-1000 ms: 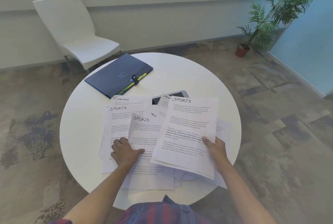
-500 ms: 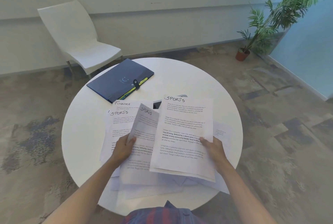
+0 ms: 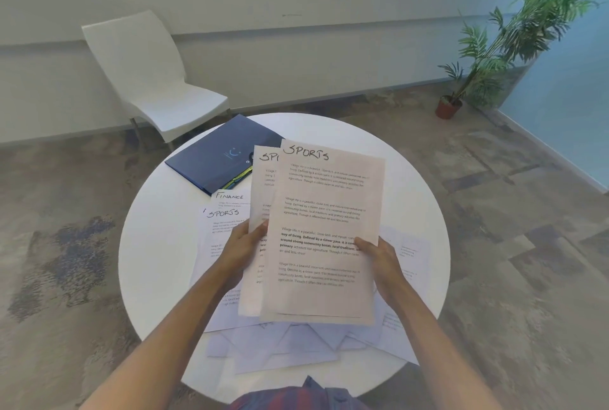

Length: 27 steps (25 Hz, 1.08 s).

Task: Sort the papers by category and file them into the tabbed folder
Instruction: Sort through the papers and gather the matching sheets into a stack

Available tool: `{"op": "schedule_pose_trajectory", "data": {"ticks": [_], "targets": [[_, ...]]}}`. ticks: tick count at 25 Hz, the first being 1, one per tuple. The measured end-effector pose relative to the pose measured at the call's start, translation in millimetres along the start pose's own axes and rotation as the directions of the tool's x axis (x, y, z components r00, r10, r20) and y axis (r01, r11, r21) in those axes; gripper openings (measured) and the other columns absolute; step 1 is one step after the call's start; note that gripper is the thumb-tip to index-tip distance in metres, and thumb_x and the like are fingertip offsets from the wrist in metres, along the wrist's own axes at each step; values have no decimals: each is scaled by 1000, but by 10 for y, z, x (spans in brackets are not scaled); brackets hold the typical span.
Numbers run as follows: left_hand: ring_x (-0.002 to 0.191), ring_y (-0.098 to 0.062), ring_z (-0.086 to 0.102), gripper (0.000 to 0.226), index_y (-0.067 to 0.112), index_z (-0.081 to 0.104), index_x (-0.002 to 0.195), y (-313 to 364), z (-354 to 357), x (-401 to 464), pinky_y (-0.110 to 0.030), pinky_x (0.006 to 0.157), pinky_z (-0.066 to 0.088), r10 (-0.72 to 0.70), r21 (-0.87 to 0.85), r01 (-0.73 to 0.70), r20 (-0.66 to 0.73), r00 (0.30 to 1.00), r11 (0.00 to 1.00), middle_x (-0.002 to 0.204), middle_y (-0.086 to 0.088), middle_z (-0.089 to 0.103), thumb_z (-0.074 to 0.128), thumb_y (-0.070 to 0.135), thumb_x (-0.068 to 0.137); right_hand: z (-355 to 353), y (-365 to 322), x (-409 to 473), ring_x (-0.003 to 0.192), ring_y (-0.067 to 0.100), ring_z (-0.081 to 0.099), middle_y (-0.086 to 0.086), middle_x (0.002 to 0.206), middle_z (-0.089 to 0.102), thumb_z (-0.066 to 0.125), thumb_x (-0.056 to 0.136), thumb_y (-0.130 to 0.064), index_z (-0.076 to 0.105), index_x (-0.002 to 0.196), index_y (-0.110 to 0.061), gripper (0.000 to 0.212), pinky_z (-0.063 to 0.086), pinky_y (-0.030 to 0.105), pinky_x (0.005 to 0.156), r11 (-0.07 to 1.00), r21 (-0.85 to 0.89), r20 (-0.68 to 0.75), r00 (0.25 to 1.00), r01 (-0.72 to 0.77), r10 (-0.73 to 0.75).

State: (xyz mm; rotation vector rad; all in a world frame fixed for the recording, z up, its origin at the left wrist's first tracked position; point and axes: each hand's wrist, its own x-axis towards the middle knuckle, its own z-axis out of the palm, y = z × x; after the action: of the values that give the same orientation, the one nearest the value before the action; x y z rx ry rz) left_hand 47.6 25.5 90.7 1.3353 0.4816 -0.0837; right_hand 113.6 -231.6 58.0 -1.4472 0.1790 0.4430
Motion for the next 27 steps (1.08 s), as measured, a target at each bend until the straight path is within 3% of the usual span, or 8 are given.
{"op": "schedule_pose_trajectory", "data": {"ticks": [6, 9, 12, 15, 18, 21, 24, 27], "targets": [[95, -26, 73, 35, 18, 67, 116, -4, 21, 53, -45, 85, 57, -11, 51, 13, -22, 1000, 999, 105, -5, 76, 43, 39, 102, 5, -4, -6, 96, 17, 74, -3, 107, 77, 64, 94, -12, 67, 115, -19, 22, 59, 35, 84, 990, -112, -51, 994, 91, -97], [91, -21, 74, 29, 23, 67, 111, -15, 71, 48, -40, 80, 59, 6, 75, -4, -28, 1000, 997, 102, 0, 77, 49, 41, 99, 48, 1, -9, 96, 14, 72, 0, 112, 72, 67, 92, -11, 56, 121, -17, 31, 57, 24, 76, 981, -136, -76, 986, 137, -148], [92, -25, 74, 24, 16, 67, 114, -41, 124, 42, -38, 76, 60, 31, 85, -34, 27, 999, 996, 105, -4, 76, 68, 18, 90, 117, -14, 5, 102, 16, 69, -2, 115, 69, 67, 92, -15, 49, 128, -19, 41, 55, 29, 82, 972, -173, -69, 983, 156, -170], [87, -28, 74, 25, 12, 67, 110, -55, 165, 56, -36, 69, 60, 11, 64, -11, 10, 1000, 998, 101, -8, 76, 68, 4, 87, 170, -12, 39, 101, 14, 71, -6, 112, 74, 66, 93, -22, 61, 121, -23, 29, 56, 36, 89, 960, -229, -26, 985, 158, -168], [85, -30, 74, 22, 13, 66, 106, -50, 174, 71, -38, 67, 61, -23, 9, 24, -20, 1000, 1000, 98, -10, 77, 63, 0, 89, 172, -80, 81, 93, 18, 74, 2, 108, 77, 63, 95, -22, 68, 115, -20, 21, 58, 32, 77, 993, -101, -12, 998, 57, -59], [85, -32, 74, 22, 10, 66, 107, -86, 147, 131, -41, 71, 60, -50, -19, 49, -37, 998, 999, 99, -12, 76, 62, -2, 89, 135, -120, 126, 88, 22, 75, 10, 109, 76, 61, 95, -13, 67, 118, -12, 24, 59, 29, 64, 998, 28, 49, 997, -55, 53], [83, -30, 74, 22, 11, 67, 108, -155, 97, 207, -39, 68, 60, -54, -8, 53, -54, 997, 999, 97, -10, 77, 63, 0, 89, 139, -64, 181, 89, 27, 74, 16, 112, 74, 59, 96, -5, 65, 123, -6, 28, 60, 31, 66, 997, 1, 78, 994, -79, 78], [76, -21, 73, 15, 13, 68, 104, -278, -60, 336, -31, 63, 57, -95, 36, 102, -155, 983, 994, 92, -5, 77, 63, 21, 94, 138, 4, 226, 92, 28, 73, 14, 112, 74, 60, 95, -5, 66, 121, -7, 26, 59, 28, 68, 998, -38, 8, 998, -57, 57]]}}
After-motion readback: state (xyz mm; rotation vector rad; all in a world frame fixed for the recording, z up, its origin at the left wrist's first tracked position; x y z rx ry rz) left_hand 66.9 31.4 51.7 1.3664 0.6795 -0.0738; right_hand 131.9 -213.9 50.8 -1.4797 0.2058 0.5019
